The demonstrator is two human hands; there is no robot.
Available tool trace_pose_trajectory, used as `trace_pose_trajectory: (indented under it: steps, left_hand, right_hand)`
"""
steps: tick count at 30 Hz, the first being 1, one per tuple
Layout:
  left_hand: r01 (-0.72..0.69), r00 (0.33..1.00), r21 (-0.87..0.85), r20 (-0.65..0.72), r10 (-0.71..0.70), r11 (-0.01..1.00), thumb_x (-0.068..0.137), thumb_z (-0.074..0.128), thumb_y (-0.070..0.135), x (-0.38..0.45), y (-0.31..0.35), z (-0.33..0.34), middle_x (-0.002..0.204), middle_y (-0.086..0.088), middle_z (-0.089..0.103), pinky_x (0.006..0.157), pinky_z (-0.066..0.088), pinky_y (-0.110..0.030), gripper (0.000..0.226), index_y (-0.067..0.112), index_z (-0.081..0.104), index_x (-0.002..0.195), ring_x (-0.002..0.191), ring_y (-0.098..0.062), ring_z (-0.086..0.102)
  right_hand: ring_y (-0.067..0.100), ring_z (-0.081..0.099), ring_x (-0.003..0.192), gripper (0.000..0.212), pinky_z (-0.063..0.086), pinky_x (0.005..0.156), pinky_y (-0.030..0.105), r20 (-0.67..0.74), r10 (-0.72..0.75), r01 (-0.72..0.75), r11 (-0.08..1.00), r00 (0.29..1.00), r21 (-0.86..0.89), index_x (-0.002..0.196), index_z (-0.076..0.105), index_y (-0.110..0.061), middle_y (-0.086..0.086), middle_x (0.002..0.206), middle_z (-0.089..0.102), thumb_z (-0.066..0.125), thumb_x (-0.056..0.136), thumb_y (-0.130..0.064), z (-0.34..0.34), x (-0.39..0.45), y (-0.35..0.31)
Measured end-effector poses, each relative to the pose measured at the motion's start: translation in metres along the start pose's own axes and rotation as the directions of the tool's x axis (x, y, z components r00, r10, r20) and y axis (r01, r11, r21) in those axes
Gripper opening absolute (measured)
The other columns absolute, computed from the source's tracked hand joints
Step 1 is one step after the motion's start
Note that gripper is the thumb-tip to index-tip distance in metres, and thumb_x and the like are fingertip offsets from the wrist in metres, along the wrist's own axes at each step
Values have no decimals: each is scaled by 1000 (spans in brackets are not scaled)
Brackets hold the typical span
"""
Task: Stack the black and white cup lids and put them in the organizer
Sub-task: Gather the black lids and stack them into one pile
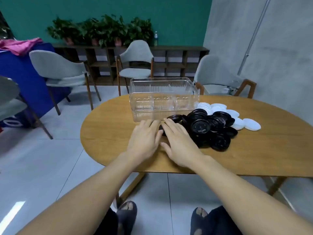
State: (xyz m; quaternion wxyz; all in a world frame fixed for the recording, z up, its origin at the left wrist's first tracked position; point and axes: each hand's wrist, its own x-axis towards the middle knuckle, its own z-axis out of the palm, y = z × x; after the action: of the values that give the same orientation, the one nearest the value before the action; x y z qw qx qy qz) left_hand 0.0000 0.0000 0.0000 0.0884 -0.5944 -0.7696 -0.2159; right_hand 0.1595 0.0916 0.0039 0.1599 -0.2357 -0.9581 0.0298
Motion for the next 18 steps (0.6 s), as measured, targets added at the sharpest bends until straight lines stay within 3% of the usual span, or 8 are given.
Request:
trace_pose_trajectory:
  steps: [3,6,12,15,18]
  left_hand:
    - [61,998,-64,21,-60,996,110,45,40,10,-9,29,135,-1,64,97,53,-50,42,21,61,144,123,-31,58]
    - [101,994,-103,41,-97,990,108,61,35,16,-13,53,142,0,64,103,50,-48,47,22,57,153,127,-29,55]
    - [133,991,-212,2,-135,968,101,62,43,20,-21,63,141,4,63,111,48,-45,57,25,55,155,129,-25,54]
    - [169,985,-331,24,-171,928,99,74,40,34,-24,55,147,4,63,119,42,-35,61,24,56,156,137,-23,53]
    - [232,971,-451,55,-233,862,95,82,45,49,-27,51,151,12,62,115,38,-25,68,27,59,155,143,-15,53]
  right_hand:
    - [21,11,170,76,12,138,45,4,18,-18,999,1000,27,170,30,-6,7,182,20,61,108,-35,31,8,12]
    - [20,14,170,73,13,137,46,-13,36,-34,996,999,80,168,35,-6,6,181,25,62,104,-29,53,10,20]
    - [17,14,170,70,13,138,45,-99,3,8,994,995,110,167,38,-7,6,180,27,63,104,-25,56,10,25]
    - [21,27,166,64,21,135,44,-154,48,-26,990,987,137,161,48,-10,5,175,37,67,102,-22,51,20,28]
    - [23,43,156,57,34,129,45,-207,150,-112,976,967,184,154,55,-11,5,166,49,66,98,-12,47,36,34]
